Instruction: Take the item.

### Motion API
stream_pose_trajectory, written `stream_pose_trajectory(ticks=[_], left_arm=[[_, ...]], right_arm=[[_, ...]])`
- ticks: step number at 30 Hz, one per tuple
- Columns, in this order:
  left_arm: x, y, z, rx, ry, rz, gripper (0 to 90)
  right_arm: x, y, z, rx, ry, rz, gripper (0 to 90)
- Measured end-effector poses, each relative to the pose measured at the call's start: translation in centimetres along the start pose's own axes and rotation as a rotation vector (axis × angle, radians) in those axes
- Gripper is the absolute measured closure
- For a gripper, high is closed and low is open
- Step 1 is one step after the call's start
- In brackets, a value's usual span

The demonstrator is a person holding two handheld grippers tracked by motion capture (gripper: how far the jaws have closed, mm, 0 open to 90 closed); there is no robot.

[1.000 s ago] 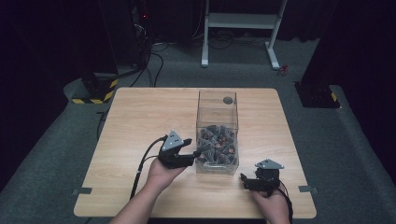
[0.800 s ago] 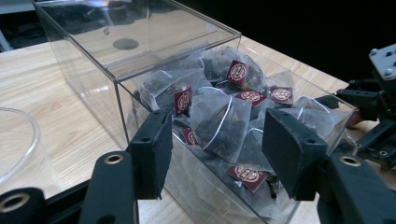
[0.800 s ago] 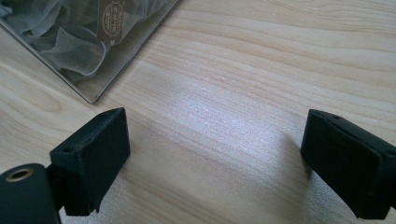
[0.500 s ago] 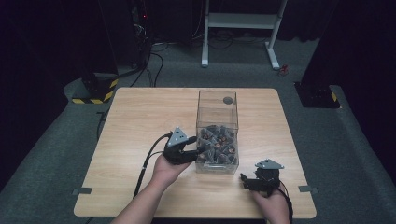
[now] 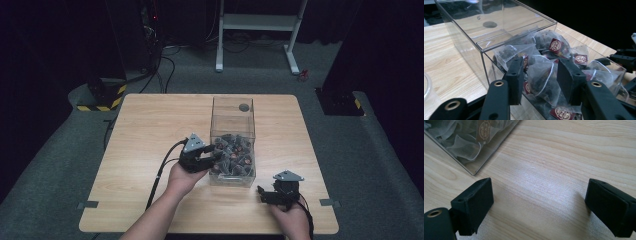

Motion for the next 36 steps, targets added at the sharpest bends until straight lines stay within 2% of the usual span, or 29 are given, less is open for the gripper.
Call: stream_pose_trajectory(ticks=[5, 15, 17, 20, 27, 32, 36], left_arm=[[0.07, 0.3, -0.26, -0.019, 0.007, -0.004, 61.7], [0.33, 0.49, -0.46, -0.013, 0.013, -0.011, 86.8], [0.36, 0.49, -0.5, -0.01, 0.013, -0.02, 89.1], [0.42, 0.39, -0.52, -0.006, 0.008, -0.031, 89.9], [0.27, 0.1, -0.36, 0.013, -0.011, -0.025, 90.0], [0.41, -0.14, -0.2, 0.031, -0.001, -0.038, 90.0], [0.45, -0.25, -0.04, 0.041, -0.01, -0.045, 90.0]], right_arm=[[0.0, 0.0, 0.0, 0.0, 0.0, 0.0, 8.0], [-0.05, 0.0, -0.01, 0.0, -0.001, 0.003, 8.1], [-0.05, 0.0, -0.01, 0.0, -0.001, 0.003, 8.1], [-0.06, 0.0, -0.01, 0.0, -0.002, 0.003, 8.1], [-0.07, 0.0, -0.02, 0.0, -0.002, 0.004, 8.1], [-0.04, 0.01, 0.0, 0.001, -0.006, 0.003, 8.1], [-0.05, 0.01, -0.01, 0.0, -0.004, 0.003, 8.1]])
Point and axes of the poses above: each handheld gripper's, and its own axes: y roughly forward along the jaws, z roughly out of its top, x roughly to its right, the point moved 7 cm from there along y, roughly forward along the jaws, and after that the axes turned 15 degrees about z, right-handed, at the moved point
